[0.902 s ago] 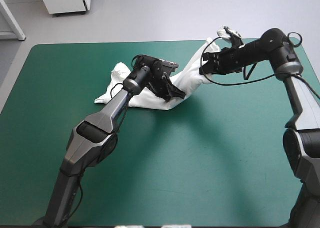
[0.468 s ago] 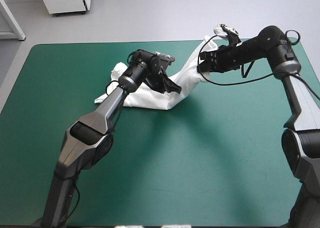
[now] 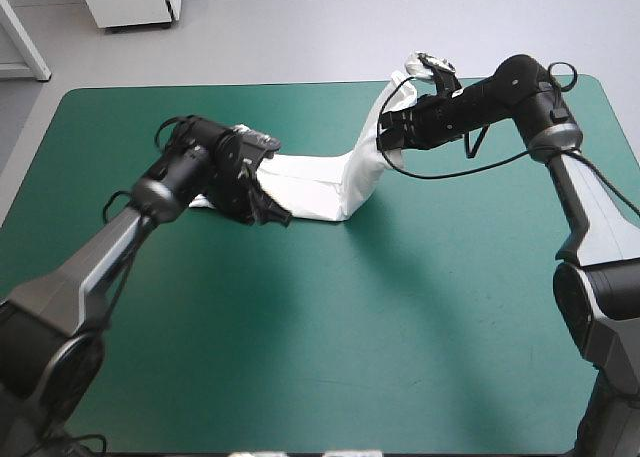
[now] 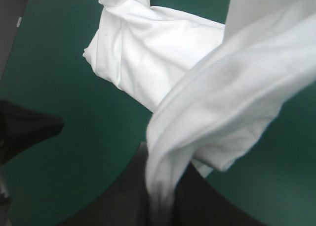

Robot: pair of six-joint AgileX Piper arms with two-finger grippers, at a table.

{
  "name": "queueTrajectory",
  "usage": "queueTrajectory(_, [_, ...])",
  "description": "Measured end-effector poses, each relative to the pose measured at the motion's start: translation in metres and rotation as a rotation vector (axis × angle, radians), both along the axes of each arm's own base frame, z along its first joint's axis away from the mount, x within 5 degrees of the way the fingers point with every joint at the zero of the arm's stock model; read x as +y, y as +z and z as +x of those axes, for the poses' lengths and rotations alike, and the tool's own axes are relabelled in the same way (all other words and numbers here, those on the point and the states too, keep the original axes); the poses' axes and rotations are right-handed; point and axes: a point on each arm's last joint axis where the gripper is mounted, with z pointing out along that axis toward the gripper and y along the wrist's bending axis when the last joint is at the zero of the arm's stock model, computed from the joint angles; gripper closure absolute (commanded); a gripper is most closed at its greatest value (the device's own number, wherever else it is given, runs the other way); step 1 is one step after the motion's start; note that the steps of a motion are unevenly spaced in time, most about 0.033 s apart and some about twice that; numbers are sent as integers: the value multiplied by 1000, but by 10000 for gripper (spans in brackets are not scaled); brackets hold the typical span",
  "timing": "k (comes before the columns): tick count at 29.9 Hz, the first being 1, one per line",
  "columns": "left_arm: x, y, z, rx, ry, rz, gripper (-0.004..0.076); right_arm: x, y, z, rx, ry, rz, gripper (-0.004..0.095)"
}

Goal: Fold the cloth

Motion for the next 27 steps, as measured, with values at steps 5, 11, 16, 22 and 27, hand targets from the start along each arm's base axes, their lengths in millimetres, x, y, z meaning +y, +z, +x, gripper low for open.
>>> queueTrajectory(5, [41,29,-78,-47,8,-23,733,26,3,-3,-62,18,12,908])
queueTrajectory(11, [81,67,-154,-205,59,-127,733,69,3,-8,-147,44,36,908])
queueTrajectory(16, [105,89,-200,-330,107,-221,733,114,-19,-6,-153,97,41,908])
queueTrajectory(22, [119,95,-228,-387,160,-300,733,169,-44,4,-191,141,50,908])
queueTrajectory(27, [116,95,-232,-362,155,-351,733,196,-71,16,-157,147,65,906])
